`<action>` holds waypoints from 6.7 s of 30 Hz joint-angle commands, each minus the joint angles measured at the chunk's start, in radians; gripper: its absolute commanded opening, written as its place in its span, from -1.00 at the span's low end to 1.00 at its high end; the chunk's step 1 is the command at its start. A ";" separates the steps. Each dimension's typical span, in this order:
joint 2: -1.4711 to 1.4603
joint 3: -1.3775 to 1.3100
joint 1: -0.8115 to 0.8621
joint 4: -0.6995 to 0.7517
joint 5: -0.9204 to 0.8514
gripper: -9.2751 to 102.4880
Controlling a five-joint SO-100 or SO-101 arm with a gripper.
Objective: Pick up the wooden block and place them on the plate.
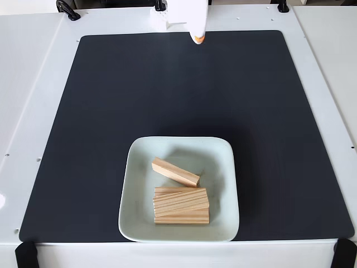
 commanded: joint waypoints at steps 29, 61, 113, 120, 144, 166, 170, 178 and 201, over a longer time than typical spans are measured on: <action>1.170 0.845 0.043 -0.284 0.006 -0.84; 1.476 1.502 0.121 -0.112 -0.009 -0.84; 1.468 1.493 0.121 0.261 -0.008 -0.84; 1.468 1.493 0.121 0.261 -0.008 -0.84; 1.468 1.493 0.121 0.261 -0.008 -0.84; 1.468 1.493 0.121 0.261 -0.008 -0.84; 1.468 1.493 0.121 0.261 -0.008 -0.84; 1.468 1.493 0.121 0.261 -0.008 -0.84; 1.468 1.493 0.121 0.261 -0.008 -0.84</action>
